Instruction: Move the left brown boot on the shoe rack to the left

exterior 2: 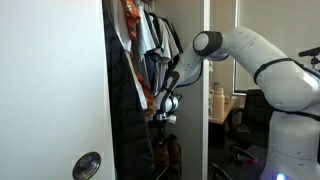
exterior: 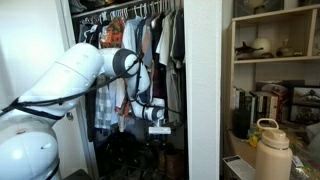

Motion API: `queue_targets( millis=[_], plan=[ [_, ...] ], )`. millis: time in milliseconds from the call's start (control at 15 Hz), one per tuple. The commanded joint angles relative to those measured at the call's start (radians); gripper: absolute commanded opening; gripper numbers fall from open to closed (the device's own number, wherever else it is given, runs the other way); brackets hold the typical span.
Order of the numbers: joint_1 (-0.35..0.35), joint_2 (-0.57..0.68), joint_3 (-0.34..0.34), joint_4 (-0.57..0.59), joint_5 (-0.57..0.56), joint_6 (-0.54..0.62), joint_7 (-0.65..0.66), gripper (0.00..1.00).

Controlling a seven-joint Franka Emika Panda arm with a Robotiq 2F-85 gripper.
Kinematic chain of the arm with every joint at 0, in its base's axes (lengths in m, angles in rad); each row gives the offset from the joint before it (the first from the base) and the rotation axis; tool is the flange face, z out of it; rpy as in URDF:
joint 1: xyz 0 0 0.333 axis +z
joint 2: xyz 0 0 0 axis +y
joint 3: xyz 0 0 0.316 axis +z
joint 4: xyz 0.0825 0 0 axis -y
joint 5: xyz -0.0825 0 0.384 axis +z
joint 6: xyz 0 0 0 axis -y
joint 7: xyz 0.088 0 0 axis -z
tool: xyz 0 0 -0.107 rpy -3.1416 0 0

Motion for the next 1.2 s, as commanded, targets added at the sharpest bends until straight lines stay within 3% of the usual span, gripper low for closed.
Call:
queue_targets(
  millis=[0, 400, 467, 600, 667, 1133],
  plan=[
    [0.013, 0.063, 0.002, 0.069, -0.022, 0.017, 0.009, 1.00],
    [0.032, 0.183, -0.017, 0.185, -0.053, 0.022, 0.024, 0.99],
    [0.030, 0.198, -0.016, 0.201, -0.059, 0.020, 0.019, 0.74],
    [0.036, 0.209, -0.018, 0.224, -0.065, 0.015, 0.031, 0.71],
    [0.037, 0.211, -0.017, 0.230, -0.066, 0.015, 0.034, 0.65],
    [0.052, 0.205, -0.023, 0.223, -0.070, 0.022, 0.052, 0.11]
  ],
)
